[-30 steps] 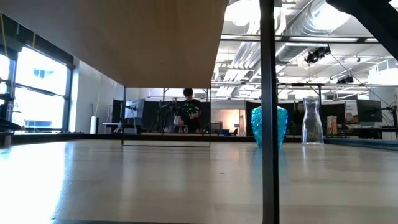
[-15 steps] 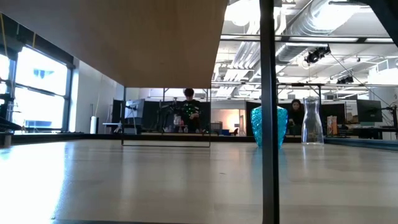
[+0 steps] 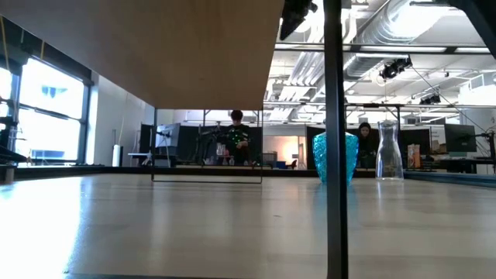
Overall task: Sort vases onto shelf
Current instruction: Put the bottom blue vase on the shelf to align with the other blue vase
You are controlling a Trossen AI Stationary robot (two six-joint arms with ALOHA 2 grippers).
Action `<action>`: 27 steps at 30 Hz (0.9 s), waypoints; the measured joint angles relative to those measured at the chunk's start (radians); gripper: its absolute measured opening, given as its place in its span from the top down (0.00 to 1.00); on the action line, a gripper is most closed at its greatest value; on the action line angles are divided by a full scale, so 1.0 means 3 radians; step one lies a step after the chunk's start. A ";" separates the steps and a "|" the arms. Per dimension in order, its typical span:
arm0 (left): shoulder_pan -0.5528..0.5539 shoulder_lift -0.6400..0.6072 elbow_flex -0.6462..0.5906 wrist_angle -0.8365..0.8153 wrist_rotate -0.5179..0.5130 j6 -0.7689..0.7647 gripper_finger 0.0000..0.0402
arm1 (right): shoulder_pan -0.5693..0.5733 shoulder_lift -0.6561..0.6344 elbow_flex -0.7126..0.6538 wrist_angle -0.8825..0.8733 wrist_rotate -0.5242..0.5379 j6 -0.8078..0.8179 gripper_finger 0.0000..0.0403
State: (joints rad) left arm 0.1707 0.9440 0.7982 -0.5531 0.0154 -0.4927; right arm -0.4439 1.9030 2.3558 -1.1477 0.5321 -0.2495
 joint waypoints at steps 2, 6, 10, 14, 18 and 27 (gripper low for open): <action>0.0000 0.0000 0.0000 -0.0080 0.0019 -0.0040 1.00 | -0.0119 0.0000 0.0000 0.0011 -0.0032 -0.0123 1.00; 0.0000 0.0000 0.0000 -0.0146 0.0032 -0.0216 1.00 | -0.0379 -0.0001 0.0000 0.0056 -0.0219 -0.0311 1.00; 0.0000 0.0000 0.0000 -0.0149 -0.0039 -0.0248 1.00 | -0.0600 -0.0001 0.0000 0.0110 -0.0531 -0.0335 1.00; 0.0000 0.0000 0.0000 -0.0146 -0.0155 -0.0248 1.00 | -0.0713 -0.0001 0.0000 0.0159 -0.0732 -0.0371 1.00; 0.0006 0.0000 0.0000 -0.0091 -0.0220 -0.0262 1.00 | -0.0749 -0.0001 0.0000 0.0214 -0.0769 -0.0416 1.00; 0.0096 0.0191 0.0000 0.0165 -0.0222 -0.0272 1.00 | -0.0746 -0.0001 -0.0001 0.0228 -0.0879 -0.0448 1.00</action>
State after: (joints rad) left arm 0.1995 1.0011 0.7982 -0.5037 -0.0510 -0.5744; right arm -0.6678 1.9026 2.3554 -1.0794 0.2684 -0.3838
